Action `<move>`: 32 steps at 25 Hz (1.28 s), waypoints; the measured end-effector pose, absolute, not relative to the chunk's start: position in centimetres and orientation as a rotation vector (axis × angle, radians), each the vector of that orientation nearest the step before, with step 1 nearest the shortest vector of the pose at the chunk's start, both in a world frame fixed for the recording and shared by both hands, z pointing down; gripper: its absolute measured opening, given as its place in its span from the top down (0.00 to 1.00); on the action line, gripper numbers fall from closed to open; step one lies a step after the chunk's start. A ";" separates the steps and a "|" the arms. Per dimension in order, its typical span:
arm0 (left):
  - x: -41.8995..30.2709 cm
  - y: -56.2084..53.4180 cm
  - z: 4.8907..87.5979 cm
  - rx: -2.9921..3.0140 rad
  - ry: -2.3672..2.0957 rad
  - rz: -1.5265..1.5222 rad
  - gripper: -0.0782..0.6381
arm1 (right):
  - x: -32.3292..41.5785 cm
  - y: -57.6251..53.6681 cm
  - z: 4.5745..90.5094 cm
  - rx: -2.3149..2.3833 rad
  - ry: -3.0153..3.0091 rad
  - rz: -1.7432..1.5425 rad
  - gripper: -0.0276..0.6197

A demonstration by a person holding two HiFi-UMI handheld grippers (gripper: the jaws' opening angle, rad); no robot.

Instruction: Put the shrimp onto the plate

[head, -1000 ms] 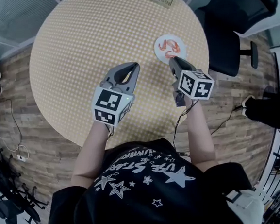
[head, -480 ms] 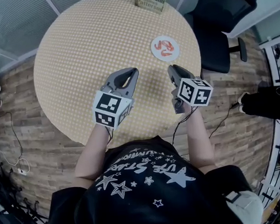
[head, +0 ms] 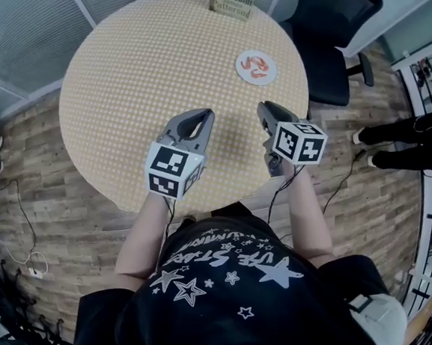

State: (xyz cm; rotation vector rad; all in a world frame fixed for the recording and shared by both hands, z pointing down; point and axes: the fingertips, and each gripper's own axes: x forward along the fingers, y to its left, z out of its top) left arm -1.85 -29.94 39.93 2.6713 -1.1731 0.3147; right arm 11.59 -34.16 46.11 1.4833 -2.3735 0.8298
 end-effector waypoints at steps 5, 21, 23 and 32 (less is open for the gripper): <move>-2.4 -26.9 39.0 2.719 -1.133 0.298 0.88 | 11.4 -30.6 45.0 1.538 -2.370 0.815 0.84; -5.6 -15.2 38.6 2.811 -0.993 0.296 0.88 | 9.2 -16.4 43.6 1.726 -2.389 0.824 0.84; -5.9 -14.1 38.9 2.811 -0.973 0.300 0.88 | 8.9 -14.8 43.7 1.741 -2.388 0.827 0.84; -6.3 -11.9 38.8 2.808 -0.969 0.282 0.88 | 9.6 -12.0 43.9 1.774 -2.355 0.831 0.84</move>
